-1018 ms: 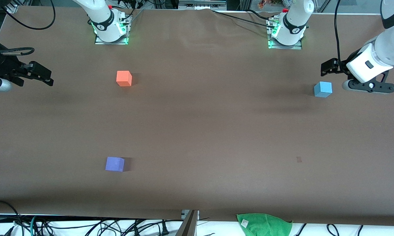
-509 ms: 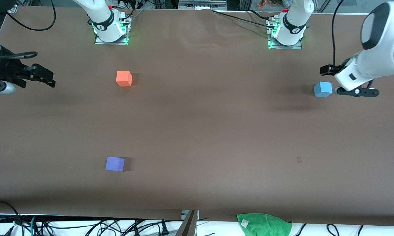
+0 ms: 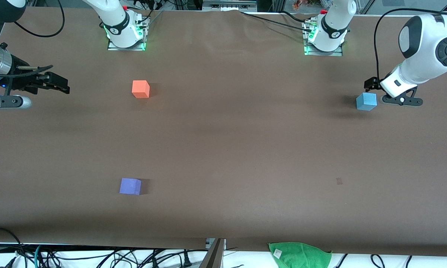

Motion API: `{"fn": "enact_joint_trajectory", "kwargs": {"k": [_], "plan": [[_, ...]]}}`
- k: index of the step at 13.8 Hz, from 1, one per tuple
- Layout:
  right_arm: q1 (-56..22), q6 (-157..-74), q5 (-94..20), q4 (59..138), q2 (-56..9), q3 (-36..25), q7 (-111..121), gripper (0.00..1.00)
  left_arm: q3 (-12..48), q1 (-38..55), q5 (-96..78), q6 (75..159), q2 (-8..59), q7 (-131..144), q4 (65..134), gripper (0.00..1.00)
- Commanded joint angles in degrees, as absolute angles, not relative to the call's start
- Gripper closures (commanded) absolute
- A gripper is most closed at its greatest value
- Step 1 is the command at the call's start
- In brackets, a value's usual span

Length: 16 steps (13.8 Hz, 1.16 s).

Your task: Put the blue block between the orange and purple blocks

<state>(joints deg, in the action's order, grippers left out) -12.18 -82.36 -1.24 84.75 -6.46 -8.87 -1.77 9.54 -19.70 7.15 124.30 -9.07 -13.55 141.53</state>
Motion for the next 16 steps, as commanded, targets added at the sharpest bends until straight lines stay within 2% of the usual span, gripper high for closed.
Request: {"fn": "enact_joint_trajectory", "kwargs": {"k": [1, 6, 16], "plan": [[-12.30, -81.12, -0.70, 84.11, -4.93, -8.96, -0.88, 0.00, 10.02, -22.66, 8.09, 139.78, -6.87, -15.03, 150.36, 0.00], [-11.78, -83.58, -0.70, 83.50, -5.62, -9.14, -1.23, 0.00, 10.11, -31.64, 8.17, 157.12, 7.45, -24.34, 150.91, 0.00], [-11.51, -85.52, -1.23, 83.50, -5.71, -9.32, -1.32, 0.00, 10.20, -34.19, 8.17, 157.68, 10.28, -24.35, 151.69, 0.01]]}}
